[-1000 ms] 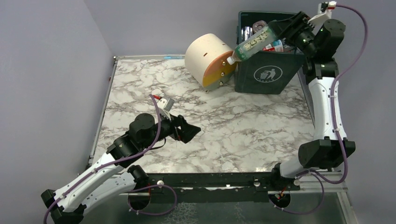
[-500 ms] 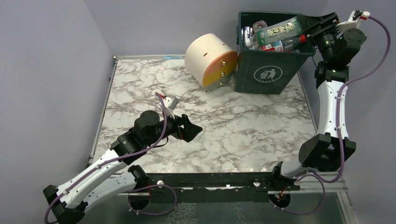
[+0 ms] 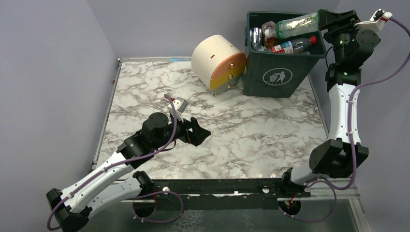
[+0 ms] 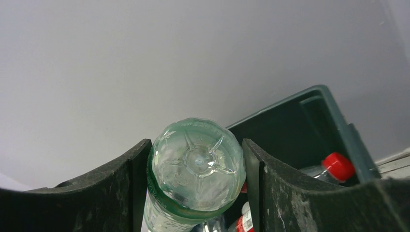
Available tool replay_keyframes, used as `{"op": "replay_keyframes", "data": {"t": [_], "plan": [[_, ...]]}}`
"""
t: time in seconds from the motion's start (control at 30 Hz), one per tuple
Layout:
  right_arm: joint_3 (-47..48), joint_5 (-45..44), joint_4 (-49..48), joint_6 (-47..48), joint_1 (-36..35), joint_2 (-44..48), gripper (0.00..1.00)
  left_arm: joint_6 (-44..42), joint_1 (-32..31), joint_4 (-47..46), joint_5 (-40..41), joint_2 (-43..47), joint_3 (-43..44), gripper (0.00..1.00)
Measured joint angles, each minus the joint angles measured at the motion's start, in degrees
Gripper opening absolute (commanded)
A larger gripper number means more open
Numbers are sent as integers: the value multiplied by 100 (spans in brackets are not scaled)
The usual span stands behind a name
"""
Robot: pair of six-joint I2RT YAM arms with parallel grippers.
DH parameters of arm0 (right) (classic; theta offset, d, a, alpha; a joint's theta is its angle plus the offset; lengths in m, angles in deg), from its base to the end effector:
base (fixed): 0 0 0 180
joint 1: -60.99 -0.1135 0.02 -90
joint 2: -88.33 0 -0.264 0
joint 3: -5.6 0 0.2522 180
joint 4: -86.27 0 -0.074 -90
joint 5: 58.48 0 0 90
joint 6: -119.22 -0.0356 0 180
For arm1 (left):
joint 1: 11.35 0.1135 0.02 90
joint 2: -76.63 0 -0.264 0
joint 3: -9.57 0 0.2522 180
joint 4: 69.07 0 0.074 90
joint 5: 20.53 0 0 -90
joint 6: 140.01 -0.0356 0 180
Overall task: Put the plastic bottles in the bin
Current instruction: Place the plastic bottle in the trash bin.
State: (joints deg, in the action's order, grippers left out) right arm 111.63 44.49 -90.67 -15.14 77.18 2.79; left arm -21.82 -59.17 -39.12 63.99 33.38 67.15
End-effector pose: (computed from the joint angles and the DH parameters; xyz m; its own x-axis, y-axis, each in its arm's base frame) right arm 0.3282 -0.0870 0.4975 0.2519 0.6363 -0.7291 -0.1539 0.7702 0.6190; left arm 0.1166 -0.1338 0.3273 -0.5370 -0.1077 -0.8367 0.6192 0.6233 -0.4776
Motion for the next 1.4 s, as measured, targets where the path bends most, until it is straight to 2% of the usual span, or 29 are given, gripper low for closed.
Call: {"op": "replay_keyframes", "data": {"t": [0.37,0.67,0.83,1.0,1.27,1.37,1.4], "plan": [[87,-942,105,654,2,-42,55,2,0,0,-4,-92,61,99],[625,-1469,160,863,0,-627,77,2,0,7,-4,-96,151,99],[1373,-1462,540,1062,-57,-1274,88,2,0,9,-4,-98,173,99],[1751,-1429,894,1399,-260,-1486,90,2,0,9,-4,-131,175,99],[1910,-761,1045,1547,-435,-1480,92,2,0,11,-4,-136,184,99],[1954,-426,1062,1530,-466,-1375,100,2,0,15,0,-179,229,99],[1906,-308,1062,1506,-474,-1296,100,0,0,13,2,-219,278,99]]}}
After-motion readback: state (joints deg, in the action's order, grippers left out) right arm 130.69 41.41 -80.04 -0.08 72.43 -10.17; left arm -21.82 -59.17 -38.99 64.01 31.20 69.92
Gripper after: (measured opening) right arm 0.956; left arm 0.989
